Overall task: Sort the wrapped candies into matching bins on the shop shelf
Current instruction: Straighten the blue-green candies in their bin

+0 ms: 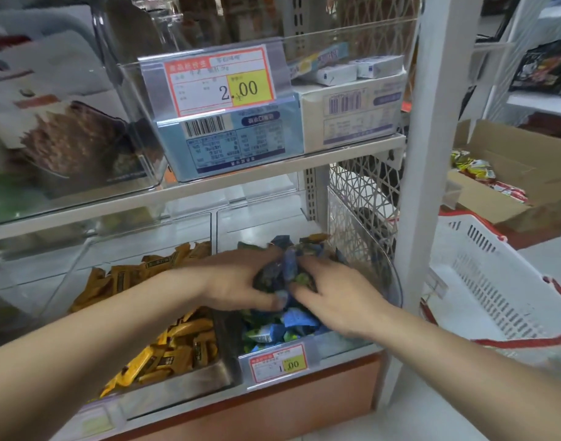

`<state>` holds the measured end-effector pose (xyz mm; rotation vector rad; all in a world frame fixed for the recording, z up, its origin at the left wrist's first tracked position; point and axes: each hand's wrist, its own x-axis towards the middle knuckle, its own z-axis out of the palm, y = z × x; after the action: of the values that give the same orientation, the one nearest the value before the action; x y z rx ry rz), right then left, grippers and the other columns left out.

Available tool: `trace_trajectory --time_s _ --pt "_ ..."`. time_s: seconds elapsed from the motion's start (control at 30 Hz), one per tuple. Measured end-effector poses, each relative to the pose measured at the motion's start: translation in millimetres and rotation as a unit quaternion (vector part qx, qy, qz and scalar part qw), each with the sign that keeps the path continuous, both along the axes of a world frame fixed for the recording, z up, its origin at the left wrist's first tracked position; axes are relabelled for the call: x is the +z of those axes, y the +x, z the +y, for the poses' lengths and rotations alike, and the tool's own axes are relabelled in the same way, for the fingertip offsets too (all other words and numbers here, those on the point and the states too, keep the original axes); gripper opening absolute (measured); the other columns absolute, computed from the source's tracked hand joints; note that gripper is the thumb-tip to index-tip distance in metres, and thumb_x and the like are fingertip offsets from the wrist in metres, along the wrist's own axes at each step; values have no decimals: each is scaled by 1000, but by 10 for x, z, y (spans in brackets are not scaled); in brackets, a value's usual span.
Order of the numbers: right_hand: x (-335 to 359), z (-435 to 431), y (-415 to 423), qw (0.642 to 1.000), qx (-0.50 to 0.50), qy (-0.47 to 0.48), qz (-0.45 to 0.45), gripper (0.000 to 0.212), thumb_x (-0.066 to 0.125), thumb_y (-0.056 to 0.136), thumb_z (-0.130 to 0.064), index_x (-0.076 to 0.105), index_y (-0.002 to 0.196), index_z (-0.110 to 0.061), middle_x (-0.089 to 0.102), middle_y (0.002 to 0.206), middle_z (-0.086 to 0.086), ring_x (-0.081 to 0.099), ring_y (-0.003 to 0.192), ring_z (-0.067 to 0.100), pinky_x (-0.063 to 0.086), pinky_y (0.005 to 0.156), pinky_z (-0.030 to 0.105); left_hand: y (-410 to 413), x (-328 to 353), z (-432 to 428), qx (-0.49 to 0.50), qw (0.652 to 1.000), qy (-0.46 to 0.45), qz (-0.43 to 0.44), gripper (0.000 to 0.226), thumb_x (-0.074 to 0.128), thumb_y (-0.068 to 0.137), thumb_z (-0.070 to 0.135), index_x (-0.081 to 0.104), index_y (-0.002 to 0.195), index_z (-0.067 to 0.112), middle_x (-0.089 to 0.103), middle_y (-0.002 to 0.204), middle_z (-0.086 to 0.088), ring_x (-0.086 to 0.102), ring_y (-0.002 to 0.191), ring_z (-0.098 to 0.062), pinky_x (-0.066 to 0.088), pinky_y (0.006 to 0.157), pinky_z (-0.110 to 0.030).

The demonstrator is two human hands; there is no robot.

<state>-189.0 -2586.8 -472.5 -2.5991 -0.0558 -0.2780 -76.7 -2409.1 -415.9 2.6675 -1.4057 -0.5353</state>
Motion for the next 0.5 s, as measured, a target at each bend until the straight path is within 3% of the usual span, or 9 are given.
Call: trace_trajectory --time_s 0.1,0.2,0.33,0.43,0.5 --pt "-109 76 -122 996 9 -92 -6 29 43 91 -46 55 111 -29 62 113 -5 56 105 24 51 73 38 -107 -50 89 -33 989 108 -91 84 48 75 81 32 146 38 46 147 5 47 127 -18 43 104 -35" --pt "-156 89 -115 995 0 -98 5 31 39 89 -48 55 109 -29 61 112 -7 55 104 23 50 69 36 -145 -6 11 -3 984 166 -59 98 49 73 84 18 154 38 26 161 7 33 142 -18 32 114 -34" --pt "-203 95 -42 994 -11 -104 25 41 34 87 -53 54 116 -32 61 121 -7 55 110 24 49 71 37 38 323 -162 46 982 178 30 86 58 74 81 32 148 48 36 153 15 38 135 -14 33 101 -29" --pt "-230 132 -26 993 -16 -109 36 46 30 86 -56 54 118 -32 60 122 -5 54 112 25 48 71 38 283 488 -374 68 992 102 17 50 58 86 67 54 131 46 55 130 21 53 114 -6 38 84 -19" --pt "-242 134 -21 994 -15 -105 38 47 30 85 -57 54 116 -31 60 120 -4 53 114 25 47 71 38 478 384 -610 77 996 31 -21 28 57 94 49 64 119 37 63 118 15 55 101 -6 41 75 -16"
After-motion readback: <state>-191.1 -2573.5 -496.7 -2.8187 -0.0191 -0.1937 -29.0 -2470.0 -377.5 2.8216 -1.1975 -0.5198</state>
